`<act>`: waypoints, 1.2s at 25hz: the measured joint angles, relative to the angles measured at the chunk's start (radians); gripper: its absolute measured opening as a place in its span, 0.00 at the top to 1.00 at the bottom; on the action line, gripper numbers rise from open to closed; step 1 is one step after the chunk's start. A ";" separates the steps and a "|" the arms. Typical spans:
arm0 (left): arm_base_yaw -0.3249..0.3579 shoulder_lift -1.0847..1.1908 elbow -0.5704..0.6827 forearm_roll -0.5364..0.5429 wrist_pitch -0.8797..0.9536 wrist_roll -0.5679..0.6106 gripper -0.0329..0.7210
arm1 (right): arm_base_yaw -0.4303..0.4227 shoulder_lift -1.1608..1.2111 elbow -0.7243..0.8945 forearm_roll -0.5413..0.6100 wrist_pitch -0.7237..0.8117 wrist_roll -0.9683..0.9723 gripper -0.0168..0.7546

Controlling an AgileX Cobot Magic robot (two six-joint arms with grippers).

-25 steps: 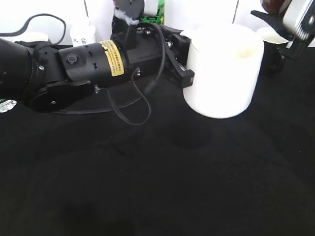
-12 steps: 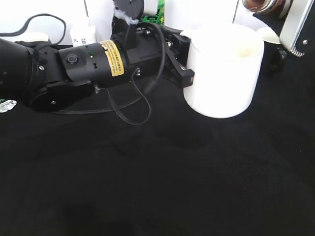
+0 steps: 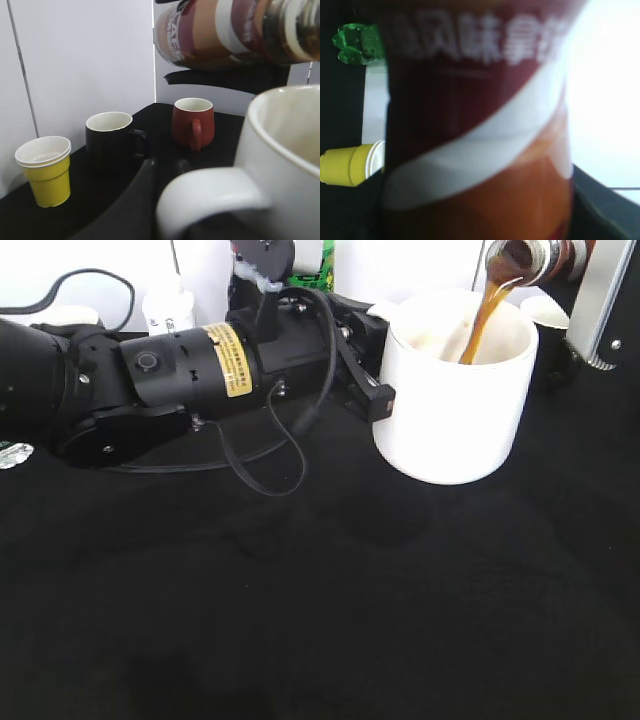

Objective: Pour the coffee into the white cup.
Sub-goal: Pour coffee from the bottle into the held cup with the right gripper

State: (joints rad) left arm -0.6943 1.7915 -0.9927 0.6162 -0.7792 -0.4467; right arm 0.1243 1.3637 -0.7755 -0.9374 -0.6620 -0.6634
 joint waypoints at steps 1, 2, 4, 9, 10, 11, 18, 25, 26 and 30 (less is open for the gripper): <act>0.000 0.000 0.000 0.000 0.000 0.000 0.87 | 0.000 0.000 0.000 0.000 0.000 -0.003 0.31; 0.000 0.000 0.000 0.000 0.000 0.000 0.87 | 0.000 0.000 0.000 0.000 -0.001 -0.014 0.31; 0.000 0.000 0.000 0.002 0.000 0.000 0.87 | 0.000 0.000 0.000 0.000 -0.001 -0.039 0.31; 0.000 0.000 0.000 0.008 0.000 0.000 0.87 | 0.000 0.000 0.000 0.000 -0.001 -0.081 0.31; 0.000 0.000 0.000 0.008 0.000 0.000 0.87 | 0.000 0.000 0.000 0.000 -0.001 -0.084 0.31; 0.000 0.000 0.000 0.008 0.001 0.000 0.87 | 0.000 0.000 0.000 0.000 -0.001 -0.087 0.31; 0.000 0.000 0.000 0.009 0.001 0.000 0.87 | 0.000 0.000 0.000 0.010 -0.007 -0.134 0.31; 0.000 0.001 0.000 0.012 0.004 0.000 0.87 | 0.000 0.000 0.000 0.013 -0.009 -0.174 0.31; 0.000 0.001 0.000 0.012 0.005 0.000 0.87 | 0.000 0.000 0.000 0.014 -0.009 -0.176 0.31; 0.000 0.001 0.000 0.014 0.007 0.002 0.87 | 0.000 0.000 0.000 0.017 -0.012 -0.177 0.31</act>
State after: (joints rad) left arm -0.6943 1.7924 -0.9927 0.6305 -0.7726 -0.4449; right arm 0.1243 1.3637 -0.7755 -0.9206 -0.6736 -0.8406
